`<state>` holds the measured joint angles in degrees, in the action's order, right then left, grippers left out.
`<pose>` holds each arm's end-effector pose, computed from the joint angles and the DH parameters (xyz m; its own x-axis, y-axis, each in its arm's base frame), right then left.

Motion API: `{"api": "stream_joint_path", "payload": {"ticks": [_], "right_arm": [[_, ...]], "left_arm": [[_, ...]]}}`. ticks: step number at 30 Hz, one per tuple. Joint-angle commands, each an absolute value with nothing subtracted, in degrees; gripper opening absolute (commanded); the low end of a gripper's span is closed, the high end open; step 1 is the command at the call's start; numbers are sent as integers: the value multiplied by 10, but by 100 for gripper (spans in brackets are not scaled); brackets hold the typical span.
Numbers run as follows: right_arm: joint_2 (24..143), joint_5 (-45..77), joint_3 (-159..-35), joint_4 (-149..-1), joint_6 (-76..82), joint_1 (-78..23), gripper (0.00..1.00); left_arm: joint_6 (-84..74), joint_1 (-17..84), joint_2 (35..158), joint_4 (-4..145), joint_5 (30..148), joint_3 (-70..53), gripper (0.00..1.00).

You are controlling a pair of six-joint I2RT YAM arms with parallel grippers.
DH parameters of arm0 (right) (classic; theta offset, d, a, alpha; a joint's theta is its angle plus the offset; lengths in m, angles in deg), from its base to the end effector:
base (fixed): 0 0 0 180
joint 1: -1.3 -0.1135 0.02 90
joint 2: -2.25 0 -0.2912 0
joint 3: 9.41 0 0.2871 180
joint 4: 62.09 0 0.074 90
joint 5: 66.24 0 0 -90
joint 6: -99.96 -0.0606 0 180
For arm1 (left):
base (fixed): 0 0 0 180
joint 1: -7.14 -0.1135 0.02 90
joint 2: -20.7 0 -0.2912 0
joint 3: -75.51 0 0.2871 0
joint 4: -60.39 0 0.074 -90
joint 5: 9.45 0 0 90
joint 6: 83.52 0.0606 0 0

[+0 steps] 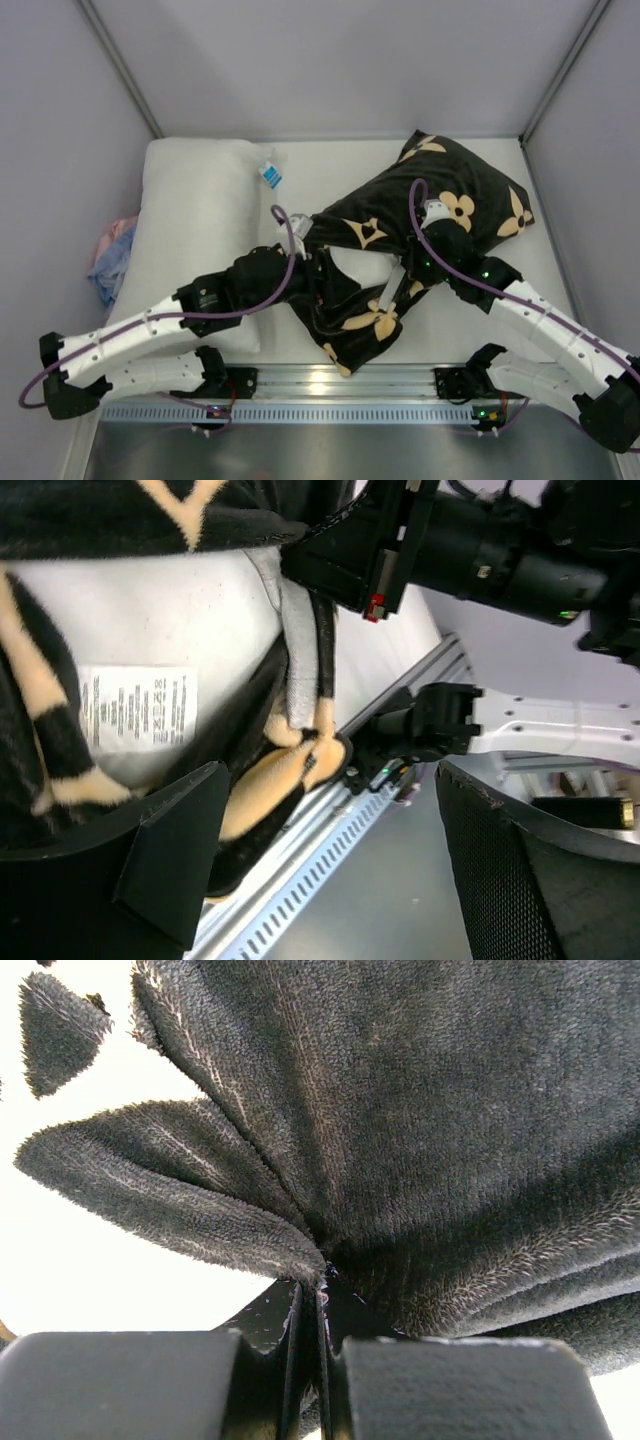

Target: Remove the pillowcase from the pillow

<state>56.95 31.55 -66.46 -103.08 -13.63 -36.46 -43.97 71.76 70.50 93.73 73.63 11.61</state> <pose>0.1974 0.1425 0.2792 -0.6617 -0.0110 -0.7497 -0.2817 0.9303 0.2350 0.1082 -0.2111 0.3617 -0.7439 -0.2178 -0.6318 0.4312 0.5659 -0.7027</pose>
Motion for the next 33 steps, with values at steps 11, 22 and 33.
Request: {"api": "stream_joint_path", "payload": {"ticks": [11, 22, 33], "right_arm": [[541, 308, -667, -1061, -127, -376, 0], [541, 315, -670, -1067, -123, -376, 0], [551, 319, -683, -1067, -122, -376, 0]], "left_arm": [[-227, 711, 919, 884, 747, 26, 89], [-259, 699, 946, 825, 916, 89, 79], [-336, 765, 949, 771, 958, 174, 0]]}}
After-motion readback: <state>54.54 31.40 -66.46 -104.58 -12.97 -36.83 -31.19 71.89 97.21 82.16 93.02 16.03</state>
